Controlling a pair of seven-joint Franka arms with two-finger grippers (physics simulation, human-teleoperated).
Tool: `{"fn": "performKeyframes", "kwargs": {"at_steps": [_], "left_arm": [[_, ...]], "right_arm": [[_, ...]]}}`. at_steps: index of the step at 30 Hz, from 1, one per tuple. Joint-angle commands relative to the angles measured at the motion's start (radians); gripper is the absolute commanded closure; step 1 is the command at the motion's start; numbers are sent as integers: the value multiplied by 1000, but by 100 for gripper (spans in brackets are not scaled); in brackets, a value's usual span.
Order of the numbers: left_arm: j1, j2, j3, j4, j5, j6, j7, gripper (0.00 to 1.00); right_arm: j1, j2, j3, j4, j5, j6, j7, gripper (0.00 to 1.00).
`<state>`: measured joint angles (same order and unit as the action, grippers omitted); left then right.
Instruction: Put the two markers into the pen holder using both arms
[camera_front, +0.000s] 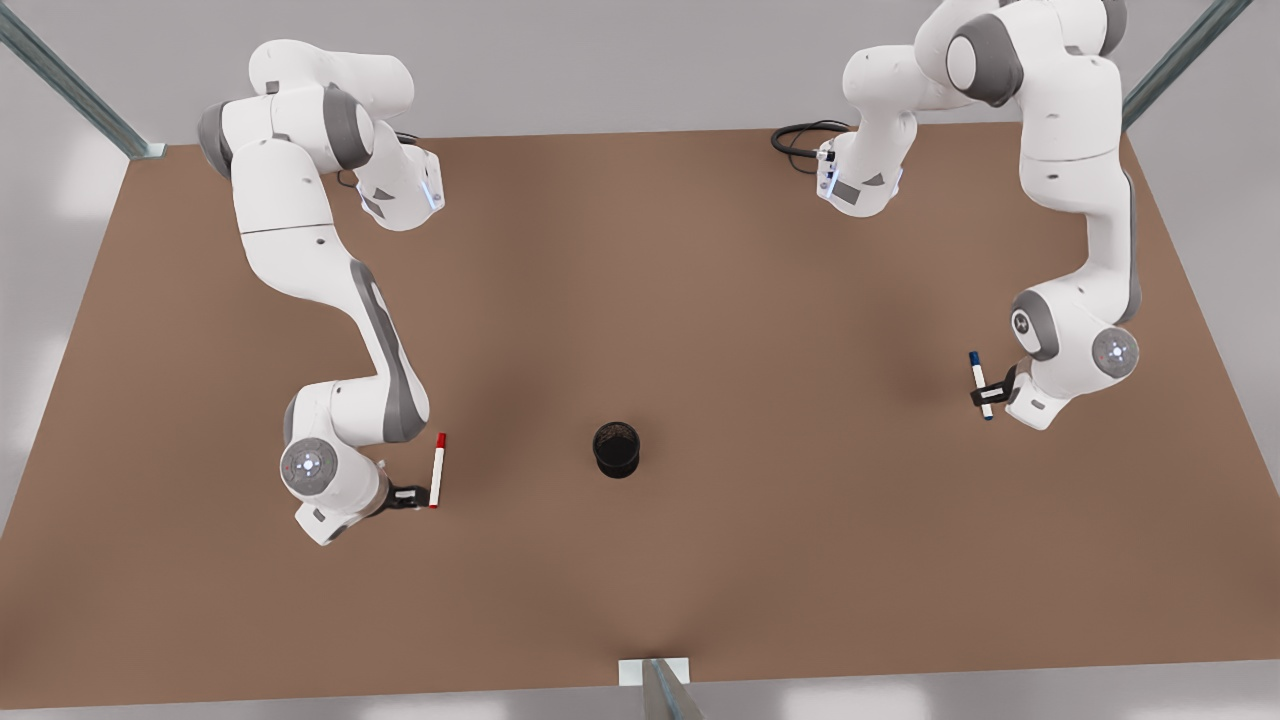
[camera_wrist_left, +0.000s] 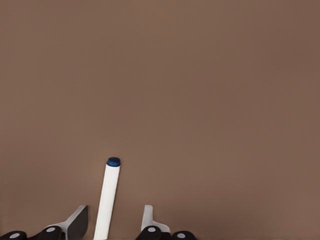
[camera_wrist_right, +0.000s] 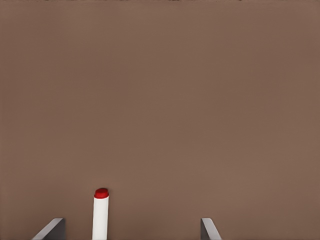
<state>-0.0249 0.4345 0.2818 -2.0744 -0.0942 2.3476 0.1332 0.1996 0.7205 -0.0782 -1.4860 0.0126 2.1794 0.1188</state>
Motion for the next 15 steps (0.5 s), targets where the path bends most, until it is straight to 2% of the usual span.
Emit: {"fn": "performKeyframes", "kwargs": {"at_steps": [1, 12, 15], "left_arm": [[2, 9, 0, 0, 4, 13, 183, 35], [10, 79, -4, 42, 2, 73, 281, 35], [11, 101, -4, 60, 1, 75, 286, 35]], "right_arm": [[0, -1, 0, -4, 1, 30, 16, 0], [3, -7, 54, -111, 3, 68, 76, 0], [-5, -12, 64, -140, 1, 77, 68, 4]]}}
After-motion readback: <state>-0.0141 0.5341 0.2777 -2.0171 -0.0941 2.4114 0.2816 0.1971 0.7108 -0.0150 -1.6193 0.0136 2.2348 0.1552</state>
